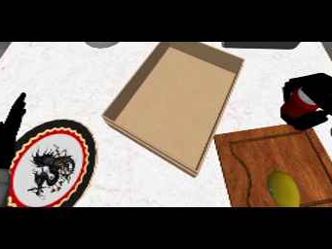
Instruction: Pick the can from the cutting board and place it in the cardboard box
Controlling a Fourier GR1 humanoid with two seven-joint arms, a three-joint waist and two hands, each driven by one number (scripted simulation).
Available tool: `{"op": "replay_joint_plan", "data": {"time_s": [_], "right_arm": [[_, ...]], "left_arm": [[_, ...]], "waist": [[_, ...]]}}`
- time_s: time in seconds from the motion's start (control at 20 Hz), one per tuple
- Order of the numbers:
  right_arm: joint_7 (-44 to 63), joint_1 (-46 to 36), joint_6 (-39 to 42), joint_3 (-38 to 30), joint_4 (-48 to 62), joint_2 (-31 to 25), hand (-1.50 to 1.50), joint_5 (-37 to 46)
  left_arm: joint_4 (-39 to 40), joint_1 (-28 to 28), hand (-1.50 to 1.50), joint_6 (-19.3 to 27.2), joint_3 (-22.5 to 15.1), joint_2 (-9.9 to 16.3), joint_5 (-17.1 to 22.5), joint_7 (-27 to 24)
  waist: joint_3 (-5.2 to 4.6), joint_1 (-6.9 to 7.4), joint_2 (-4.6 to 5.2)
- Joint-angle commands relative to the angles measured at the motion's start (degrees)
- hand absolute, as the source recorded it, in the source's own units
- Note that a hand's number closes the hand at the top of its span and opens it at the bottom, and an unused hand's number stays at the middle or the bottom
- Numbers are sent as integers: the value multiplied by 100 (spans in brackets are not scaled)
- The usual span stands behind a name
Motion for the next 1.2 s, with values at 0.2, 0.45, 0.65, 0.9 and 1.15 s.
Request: {"op": "replay_joint_plan", "data": {"time_s": [0.2,0.45,0.65,0.9,1.15], "right_arm": [[-814,-803,-575,-754,-19,-73,150,-549],[-995,-1137,-503,-583,-294,355,150,-650],[-506,-1798,377,-466,-428,665,150,-937],[382,-2098,801,-470,-598,1297,150,-1236],[1209,-2540,678,-450,-489,2002,150,-1287]], "left_arm": [[192,-1,0,-103,240,118,89,-94],[185,21,0,139,-22,-216,-208,-109],[126,-29,0,95,18,-135,-253,-114],[-26,139,0,120,59,-242,-232,-37],[236,114,0,-23,215,-114,-192,-299]], "waist": [[-7,-147,-39],[-10,-143,-41],[-12,-111,-49],[-11,-109,-53],[-12,-119,-47]]}}
